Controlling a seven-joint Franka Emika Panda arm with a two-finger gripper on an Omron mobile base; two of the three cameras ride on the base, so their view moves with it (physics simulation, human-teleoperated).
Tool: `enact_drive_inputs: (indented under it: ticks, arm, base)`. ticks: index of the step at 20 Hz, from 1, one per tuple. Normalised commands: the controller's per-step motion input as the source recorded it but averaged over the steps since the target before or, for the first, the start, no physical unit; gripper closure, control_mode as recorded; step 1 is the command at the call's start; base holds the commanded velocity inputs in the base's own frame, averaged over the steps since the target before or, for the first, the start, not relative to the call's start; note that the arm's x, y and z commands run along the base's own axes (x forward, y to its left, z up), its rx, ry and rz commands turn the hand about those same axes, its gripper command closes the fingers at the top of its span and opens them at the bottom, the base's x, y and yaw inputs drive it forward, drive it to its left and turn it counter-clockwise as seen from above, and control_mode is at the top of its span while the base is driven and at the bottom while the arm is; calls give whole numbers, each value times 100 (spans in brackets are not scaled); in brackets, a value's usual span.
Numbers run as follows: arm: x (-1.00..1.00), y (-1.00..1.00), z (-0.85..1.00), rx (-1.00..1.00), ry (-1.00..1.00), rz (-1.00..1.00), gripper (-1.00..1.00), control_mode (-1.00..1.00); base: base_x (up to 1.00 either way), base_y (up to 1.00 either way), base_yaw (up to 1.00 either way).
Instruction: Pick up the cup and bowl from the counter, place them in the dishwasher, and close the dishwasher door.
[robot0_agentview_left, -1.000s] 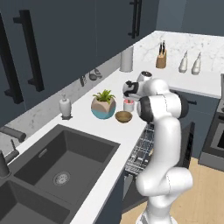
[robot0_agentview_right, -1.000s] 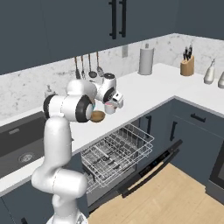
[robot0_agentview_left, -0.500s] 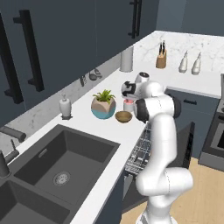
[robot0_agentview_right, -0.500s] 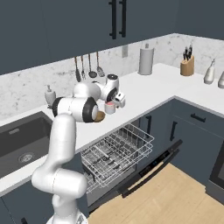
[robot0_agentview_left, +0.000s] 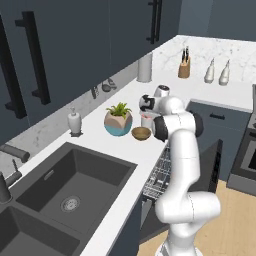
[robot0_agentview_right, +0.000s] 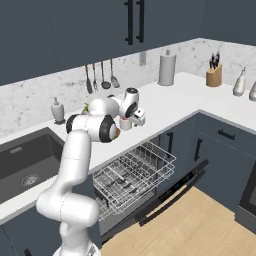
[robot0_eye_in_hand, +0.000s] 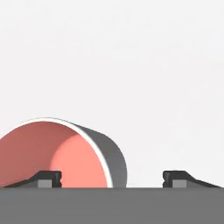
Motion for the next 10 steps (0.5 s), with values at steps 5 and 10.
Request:
enact_drive_inputs:
  ticks: [5, 10]
  arm:
    - [0, 0, -31, 0, 9, -2, 100, -100]
    - [-27, -16, -12, 1, 2, -4, 100, -100]
  base:
    - [0, 0, 0]
    - [0, 0, 0]
